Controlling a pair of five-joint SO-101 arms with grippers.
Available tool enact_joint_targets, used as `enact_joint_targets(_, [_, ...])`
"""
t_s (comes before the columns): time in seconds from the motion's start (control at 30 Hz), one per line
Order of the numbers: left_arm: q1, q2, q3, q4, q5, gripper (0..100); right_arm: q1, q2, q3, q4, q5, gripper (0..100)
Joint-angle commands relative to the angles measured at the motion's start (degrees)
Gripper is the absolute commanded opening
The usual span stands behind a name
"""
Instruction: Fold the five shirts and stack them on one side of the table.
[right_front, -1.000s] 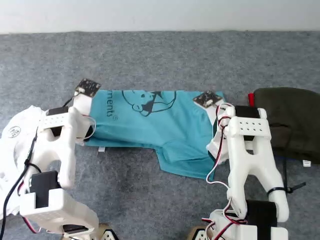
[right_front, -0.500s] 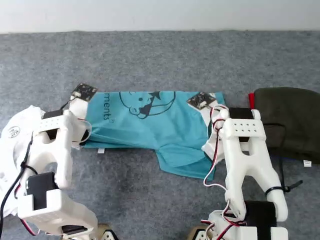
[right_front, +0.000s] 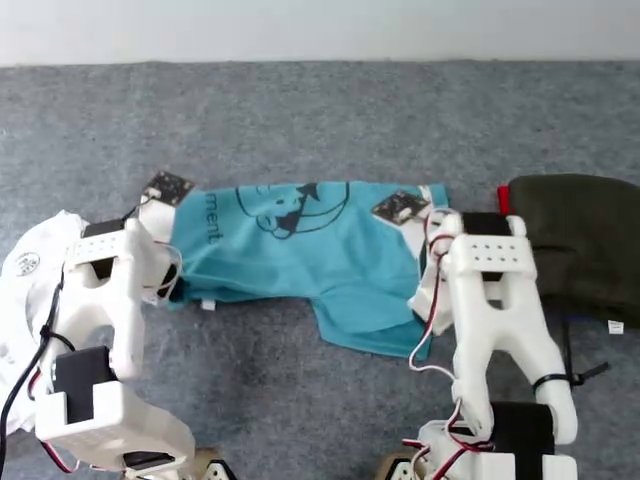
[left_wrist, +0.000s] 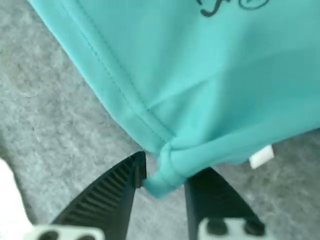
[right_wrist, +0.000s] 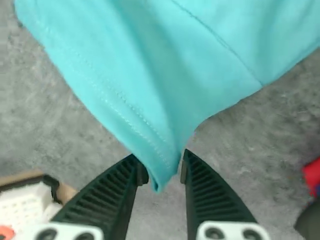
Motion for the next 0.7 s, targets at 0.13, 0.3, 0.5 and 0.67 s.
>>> enact_joint_targets(0.13, [0.53,-2.37,-2.15,5.54,-3.69,17,6.29,-1.71,-13.54,5.49,1.76,12.7])
enact_joint_targets(0.3, [-3.43,-2.29,-9.98,8.35,-2.11,17,4.53,-1.71,-17.93,11.47,2.02,12.5])
enact_joint_targets(0.5, [-4.31,-2.37,-19.91,17.76,-2.29,17,3.74,-1.54,-20.31,6.37,-1.41,9.5])
enact_joint_targets(0.67, [-7.38,-5.27,-25.27,18.9,-2.55,12,1.63,2.42,-20.92,-0.04,-11.43,2.0])
